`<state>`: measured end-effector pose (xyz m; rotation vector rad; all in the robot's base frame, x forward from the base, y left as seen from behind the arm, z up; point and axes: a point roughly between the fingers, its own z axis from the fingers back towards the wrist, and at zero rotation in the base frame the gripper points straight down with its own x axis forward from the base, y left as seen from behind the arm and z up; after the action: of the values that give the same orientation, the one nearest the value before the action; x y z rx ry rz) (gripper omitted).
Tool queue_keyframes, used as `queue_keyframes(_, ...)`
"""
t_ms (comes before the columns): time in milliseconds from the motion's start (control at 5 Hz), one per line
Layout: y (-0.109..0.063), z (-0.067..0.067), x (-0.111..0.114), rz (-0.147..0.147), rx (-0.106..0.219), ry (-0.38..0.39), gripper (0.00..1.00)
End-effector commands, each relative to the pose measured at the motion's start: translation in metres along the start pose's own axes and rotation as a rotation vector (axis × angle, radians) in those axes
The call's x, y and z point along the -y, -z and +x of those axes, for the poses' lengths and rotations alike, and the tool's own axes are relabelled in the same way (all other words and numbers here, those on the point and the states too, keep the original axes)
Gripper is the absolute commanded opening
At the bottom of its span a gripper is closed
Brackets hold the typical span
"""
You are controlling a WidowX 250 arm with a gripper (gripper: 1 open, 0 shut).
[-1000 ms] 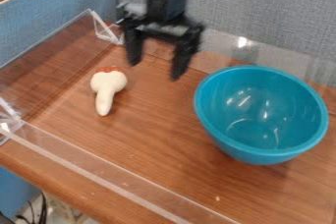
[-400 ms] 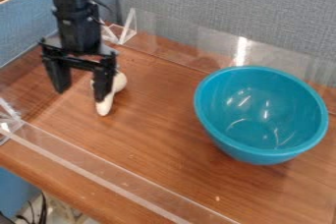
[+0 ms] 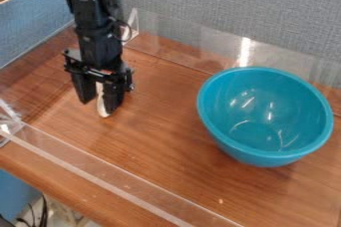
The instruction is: Put the mushroom in the blue bowl
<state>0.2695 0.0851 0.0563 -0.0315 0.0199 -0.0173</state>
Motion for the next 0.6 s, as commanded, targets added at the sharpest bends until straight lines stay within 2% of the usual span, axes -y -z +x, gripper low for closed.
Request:
queue_keyframes(0, 0.001, 0.009, -0.002, 0.015, 0.035, 0.074, 1.00)
queue_keyframes(400, -0.015, 0.023, 0.014, 0.010, 0.038, 0.149, 1.00)
